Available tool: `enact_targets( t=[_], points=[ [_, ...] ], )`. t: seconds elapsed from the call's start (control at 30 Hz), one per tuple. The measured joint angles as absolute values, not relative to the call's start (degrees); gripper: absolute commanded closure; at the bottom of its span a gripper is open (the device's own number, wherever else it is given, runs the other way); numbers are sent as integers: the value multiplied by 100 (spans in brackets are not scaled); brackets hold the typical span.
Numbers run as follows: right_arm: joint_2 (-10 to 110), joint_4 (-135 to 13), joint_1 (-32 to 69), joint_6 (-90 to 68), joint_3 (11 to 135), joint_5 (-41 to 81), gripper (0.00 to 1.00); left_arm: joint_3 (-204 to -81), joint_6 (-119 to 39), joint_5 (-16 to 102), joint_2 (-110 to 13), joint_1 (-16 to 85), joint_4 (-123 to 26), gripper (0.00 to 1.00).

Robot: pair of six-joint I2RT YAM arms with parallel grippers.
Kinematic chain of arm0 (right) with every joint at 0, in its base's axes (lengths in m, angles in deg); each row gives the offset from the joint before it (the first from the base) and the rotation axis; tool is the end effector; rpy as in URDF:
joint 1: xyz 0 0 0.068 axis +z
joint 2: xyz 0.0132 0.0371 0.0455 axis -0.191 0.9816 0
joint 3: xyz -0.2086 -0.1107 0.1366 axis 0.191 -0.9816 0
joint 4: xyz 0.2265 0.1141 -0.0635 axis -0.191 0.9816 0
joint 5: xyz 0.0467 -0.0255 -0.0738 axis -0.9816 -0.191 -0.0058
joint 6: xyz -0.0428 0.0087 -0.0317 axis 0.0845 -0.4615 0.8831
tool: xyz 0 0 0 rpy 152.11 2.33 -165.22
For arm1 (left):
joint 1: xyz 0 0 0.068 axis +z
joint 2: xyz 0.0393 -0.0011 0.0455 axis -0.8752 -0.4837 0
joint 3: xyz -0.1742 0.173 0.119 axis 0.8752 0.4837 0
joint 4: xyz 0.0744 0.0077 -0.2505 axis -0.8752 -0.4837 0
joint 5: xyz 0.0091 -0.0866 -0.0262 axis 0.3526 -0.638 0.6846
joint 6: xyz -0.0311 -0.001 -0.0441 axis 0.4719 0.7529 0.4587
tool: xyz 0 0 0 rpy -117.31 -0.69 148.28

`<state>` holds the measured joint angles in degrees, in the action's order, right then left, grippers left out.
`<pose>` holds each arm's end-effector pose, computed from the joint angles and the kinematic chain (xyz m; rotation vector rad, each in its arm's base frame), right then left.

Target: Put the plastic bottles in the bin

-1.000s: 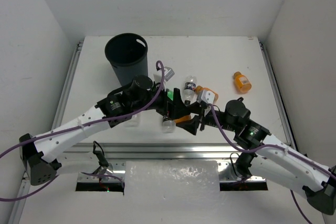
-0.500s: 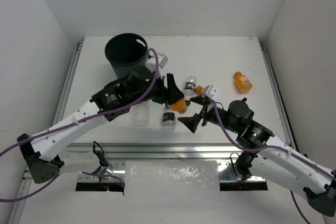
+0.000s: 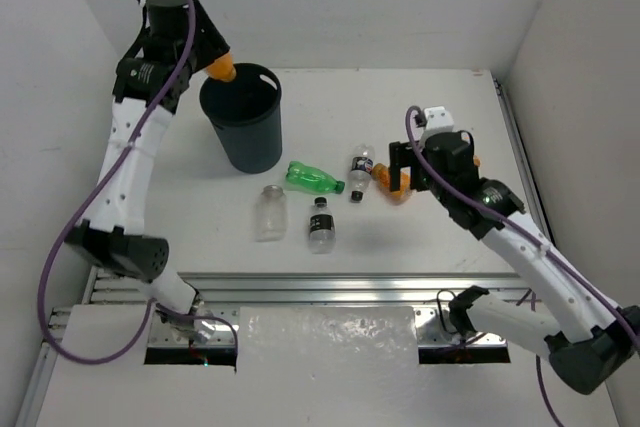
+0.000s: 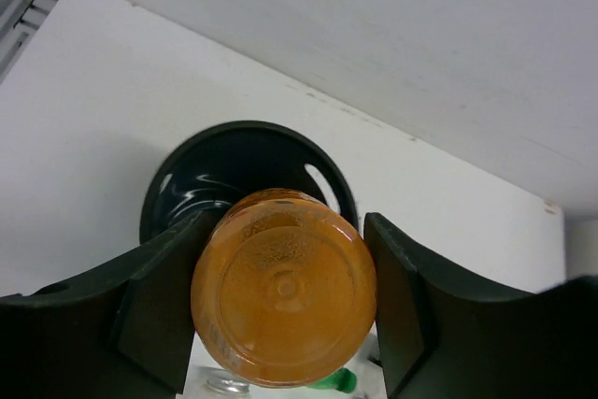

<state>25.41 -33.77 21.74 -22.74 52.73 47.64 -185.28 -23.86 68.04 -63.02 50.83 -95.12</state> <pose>0.1875 0.1062 0.3380 -0.0450 2.0437 0.2045 0.3139 -0.0461 0.4996 -0.4779 1.8405 -0.1607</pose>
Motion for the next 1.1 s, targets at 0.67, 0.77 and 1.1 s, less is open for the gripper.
enact_targets(
  t=[0.67, 0.77, 1.1],
  points=[
    [7440, -2612, -940, -790, 7227, 4484, 1, -15726, -2735, 5038, -4365, 5549, -9005, 0],
    [7746, -2610, -1015, -515, 7292, 4635, 1, -15050, -2869, 4966, -3760, 5540, -8780, 0],
    [8124, -2752, -1275, 56, 8164, 5011, 1, -14329, -3015, 4356, -4101, 5536, -8361, 0]
  ],
)
